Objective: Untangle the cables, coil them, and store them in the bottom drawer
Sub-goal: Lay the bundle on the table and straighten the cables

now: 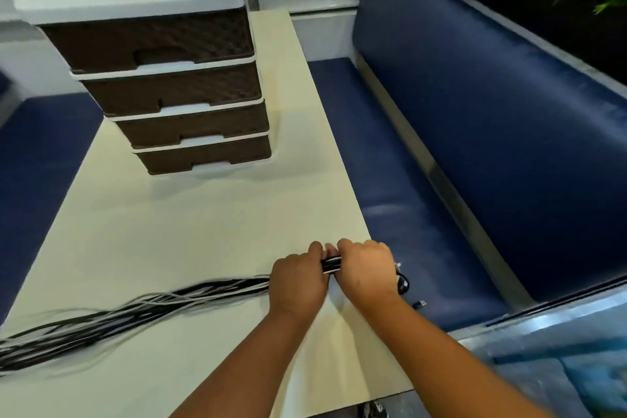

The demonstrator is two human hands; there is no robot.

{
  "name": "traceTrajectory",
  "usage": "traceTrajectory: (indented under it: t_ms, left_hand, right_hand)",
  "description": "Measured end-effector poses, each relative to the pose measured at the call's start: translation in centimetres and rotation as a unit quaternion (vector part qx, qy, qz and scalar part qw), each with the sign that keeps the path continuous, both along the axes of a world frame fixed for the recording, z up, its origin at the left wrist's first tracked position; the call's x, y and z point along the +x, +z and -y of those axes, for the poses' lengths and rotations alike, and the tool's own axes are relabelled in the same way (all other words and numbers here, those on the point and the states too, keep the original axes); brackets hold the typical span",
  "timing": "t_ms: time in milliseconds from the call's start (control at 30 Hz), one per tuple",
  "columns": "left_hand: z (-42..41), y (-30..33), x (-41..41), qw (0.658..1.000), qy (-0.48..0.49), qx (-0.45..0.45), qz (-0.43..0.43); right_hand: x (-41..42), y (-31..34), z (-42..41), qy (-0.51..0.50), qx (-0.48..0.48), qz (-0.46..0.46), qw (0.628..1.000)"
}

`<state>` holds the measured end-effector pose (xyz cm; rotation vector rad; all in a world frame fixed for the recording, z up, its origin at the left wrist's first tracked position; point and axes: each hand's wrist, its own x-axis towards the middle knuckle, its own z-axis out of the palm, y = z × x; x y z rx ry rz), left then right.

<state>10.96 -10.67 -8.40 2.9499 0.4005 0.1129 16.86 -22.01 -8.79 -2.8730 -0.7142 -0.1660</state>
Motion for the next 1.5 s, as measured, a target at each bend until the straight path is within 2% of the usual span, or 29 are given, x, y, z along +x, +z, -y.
traceTrajectory:
  t_ms: [133, 300, 567, 733, 900, 1033, 1167, 1267, 1367, 1500]
  left_hand:
    - [-2.1, 0.9, -0.4, 0.991, -0.126, 0.017, -0.034]
    - [-5.7, 1.1, -2.6, 0.985, -0.157, 0.064, -0.042]
    - [-10.5, 1.0, -5.5, 0.987, -0.136, 0.069, -0.06]
    - [-13.5, 0.5, -7.1, 0.99, -0.107, 0.091, -0.007]
    - [-14.6, -1.5, -8.2, 0.992, -0.075, 0.059, 0.088]
    - [-14.5, -1.5, -7.9, 0.992, -0.065, 0.049, 0.1]
    - [-14.9, -2.0, -7.9, 0.994, -0.057, 0.047, 0.08]
    - [-14.8, -1.8, -7.8, 0.994, -0.06, 0.034, 0.085]
    - [-14.6, -1.6, -7.8, 0.996, -0.056, 0.034, 0.063]
    - [-14.4, -1.3, -7.9, 0.997, -0.049, 0.048, 0.036]
  right_hand:
    - [-0.2, -0.4, -0.2, -0.014, -0.016, 0.033, 0.999]
    - [-0.2, -0.8, -0.4, -0.022, -0.008, 0.067, 0.997]
    - [-0.7, -0.2, -0.2, -0.026, -0.034, 0.036, 0.998]
    - [-0.8, 0.4, -0.3, -0.031, -0.026, 0.014, 0.999]
    - [-0.6, 0.1, -0.1, -0.027, -0.038, -0.001, 0.999]
    - [-0.8, 0.8, 0.6, 0.007, 0.009, -0.031, 0.999]
    - [-2.3, 2.3, 1.2, 0.035, -0.075, -0.09, 0.992]
    - [-5.1, 3.7, -3.0, 0.079, -0.138, -0.066, 0.985]
    - [-8.3, 1.6, -8.9, 0.171, -0.075, -0.002, 0.982]
    - [-7.8, 0.1, -11.4, 0.16, 0.016, 0.011, 0.987]
